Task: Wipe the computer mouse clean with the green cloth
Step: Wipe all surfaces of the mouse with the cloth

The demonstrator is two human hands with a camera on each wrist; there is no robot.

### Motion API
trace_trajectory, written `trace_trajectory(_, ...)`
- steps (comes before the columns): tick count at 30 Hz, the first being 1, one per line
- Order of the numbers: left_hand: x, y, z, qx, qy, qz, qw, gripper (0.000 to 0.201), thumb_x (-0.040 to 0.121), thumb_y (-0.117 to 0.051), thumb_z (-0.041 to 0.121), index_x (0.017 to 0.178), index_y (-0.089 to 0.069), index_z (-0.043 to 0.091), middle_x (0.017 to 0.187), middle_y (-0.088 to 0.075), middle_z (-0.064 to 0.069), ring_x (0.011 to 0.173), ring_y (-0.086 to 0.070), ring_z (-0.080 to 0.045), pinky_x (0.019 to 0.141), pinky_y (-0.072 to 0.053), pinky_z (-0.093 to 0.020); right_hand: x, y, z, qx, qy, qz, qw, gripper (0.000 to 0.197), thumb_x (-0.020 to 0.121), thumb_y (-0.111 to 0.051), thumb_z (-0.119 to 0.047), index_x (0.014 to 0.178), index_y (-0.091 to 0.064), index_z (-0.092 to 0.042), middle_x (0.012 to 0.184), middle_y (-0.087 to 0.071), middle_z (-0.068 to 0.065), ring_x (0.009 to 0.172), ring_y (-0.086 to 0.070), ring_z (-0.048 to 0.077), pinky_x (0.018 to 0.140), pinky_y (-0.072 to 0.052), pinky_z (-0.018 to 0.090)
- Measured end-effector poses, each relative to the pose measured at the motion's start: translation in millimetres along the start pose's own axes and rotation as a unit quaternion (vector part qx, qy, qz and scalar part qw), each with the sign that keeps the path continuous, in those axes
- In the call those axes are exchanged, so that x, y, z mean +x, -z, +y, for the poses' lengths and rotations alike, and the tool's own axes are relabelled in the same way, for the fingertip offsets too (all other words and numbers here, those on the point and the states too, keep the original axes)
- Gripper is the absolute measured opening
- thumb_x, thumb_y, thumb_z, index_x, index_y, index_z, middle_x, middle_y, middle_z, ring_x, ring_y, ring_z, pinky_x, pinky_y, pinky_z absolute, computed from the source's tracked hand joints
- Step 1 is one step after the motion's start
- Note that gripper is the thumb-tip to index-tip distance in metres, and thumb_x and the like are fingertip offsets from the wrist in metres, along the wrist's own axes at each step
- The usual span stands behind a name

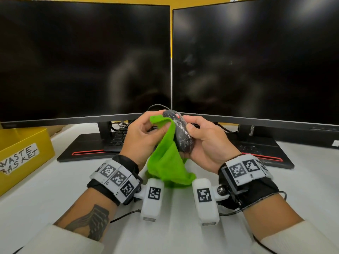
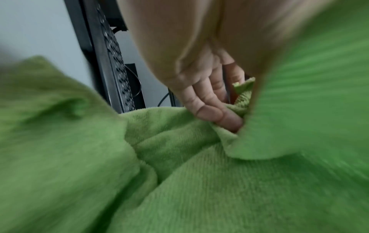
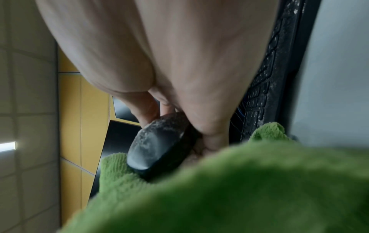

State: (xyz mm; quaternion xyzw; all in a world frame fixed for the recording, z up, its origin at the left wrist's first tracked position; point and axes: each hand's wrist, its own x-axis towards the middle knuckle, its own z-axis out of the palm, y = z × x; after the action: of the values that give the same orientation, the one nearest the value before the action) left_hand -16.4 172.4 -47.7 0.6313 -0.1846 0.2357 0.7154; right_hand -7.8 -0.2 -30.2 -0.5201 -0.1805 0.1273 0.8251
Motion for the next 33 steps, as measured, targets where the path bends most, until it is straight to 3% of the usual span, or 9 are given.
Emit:
trace_trajectory(5,4.9,8.4,1.3,0.005,-0.003,0.026,1.000,0.013,0.093,-0.071,0.010,0.106,-0.071,0.007,0.095,-0.076,-0.004,0.087,-0.071,-0.011,0.079,-0.058,-0.026,-0.8,-1.7,2.7,-0.018,-0.009,-0.011,1.000,0.034,0.108,-0.039,-0.005,0.140,-0.049,-0.005,0.114,-0.070,0.017,0.092,-0.070,0.033,0.083,-0.055,0.060)
trace_trajectory(8,3.5,7.8,-0.4,0.005,-0.008,-0.022,1.000,0.039,0.083,-0.082,0.007,0.118,-0.066,0.005,0.113,-0.073,-0.012,0.101,-0.072,-0.017,0.091,-0.059,-0.031,-0.5,0.1,-0.2,-0.020,-0.004,-0.005,1.000,0.034,0.109,-0.039,-0.006,0.141,-0.050,-0.006,0.119,-0.069,0.019,0.102,-0.067,0.038,0.090,-0.050,0.068)
trace_trajectory(12,-1.2,4.6,-1.4,-0.009,0.020,-0.100,0.995,0.074,0.068,-0.085,-0.001,0.135,-0.054,0.008,0.124,-0.067,-0.012,0.097,-0.071,-0.024,0.090,-0.062,-0.038,-1.1,1.3,-3.0,0.004,-0.001,0.003,1.000,0.033,0.110,-0.038,-0.006,0.140,-0.050,-0.003,0.114,-0.071,0.019,0.083,-0.073,0.031,0.058,-0.059,0.042)
trace_trajectory(15,-1.6,5.8,0.8,0.001,0.019,-0.108,0.994,0.082,0.062,-0.090,0.002,0.134,-0.052,0.010,0.116,-0.070,-0.004,0.091,-0.073,-0.021,0.083,-0.062,-0.033,-1.5,3.0,-2.2,0.009,-0.003,0.000,1.000,0.034,0.109,-0.038,-0.006,0.140,-0.052,-0.004,0.114,-0.072,0.020,0.083,-0.074,0.032,0.058,-0.059,0.042)
trace_trajectory(19,-1.2,6.0,4.6,-0.005,0.003,-0.057,0.998,0.058,0.077,-0.086,0.009,0.124,-0.054,-0.002,0.115,-0.072,-0.015,0.100,-0.073,-0.025,0.087,-0.061,-0.037,-3.6,1.6,-2.8,0.007,-0.011,-0.026,1.000,0.035,0.108,-0.037,-0.005,0.141,-0.051,-0.004,0.120,-0.069,0.021,0.097,-0.069,0.037,0.074,-0.060,0.054)
trace_trajectory(22,1.1,7.6,11.5,-0.005,-0.003,-0.022,1.000,0.033,0.085,-0.078,0.011,0.107,-0.059,-0.002,0.099,-0.072,-0.010,0.089,-0.070,-0.015,0.080,-0.059,-0.029,-3.6,0.9,-0.2,-0.013,-0.014,-0.034,0.999,0.036,0.108,-0.038,-0.005,0.142,-0.049,-0.006,0.120,-0.068,0.019,0.096,-0.067,0.034,0.091,-0.049,0.064)
trace_trajectory(27,5.8,14.3,20.2,0.060,0.014,-0.010,0.998,0.018,0.098,-0.060,0.004,0.081,-0.053,0.007,0.059,-0.056,0.014,0.053,-0.051,0.004,0.054,-0.043,-0.012,-0.9,2.6,1.8,-0.041,-0.019,-0.042,0.998,0.036,0.108,-0.039,-0.001,0.141,-0.050,-0.010,0.128,-0.065,0.022,0.099,-0.065,0.035,0.080,-0.055,0.055)
trace_trajectory(29,8.1,17.1,21.1,0.095,0.026,0.002,0.995,0.018,0.101,-0.056,0.003,0.084,-0.057,0.008,0.061,-0.058,0.014,0.054,-0.052,0.006,0.055,-0.043,-0.010,-0.5,3.1,1.1,-0.052,-0.017,-0.044,0.998,0.037,0.107,-0.040,-0.001,0.142,-0.049,-0.011,0.132,-0.062,0.025,0.097,-0.065,0.034,0.076,-0.056,0.049)
trace_trajectory(33,8.4,18.1,19.5,0.078,0.055,0.060,0.994,0.015,0.103,-0.057,0.008,0.112,-0.069,0.009,0.086,-0.072,0.003,0.066,-0.067,0.004,0.062,-0.052,-0.013,-1.1,2.4,-0.2,-0.055,-0.005,-0.040,0.998,0.038,0.107,-0.041,-0.001,0.142,-0.049,-0.012,0.135,-0.061,0.027,0.104,-0.063,0.035,0.087,-0.051,0.060)
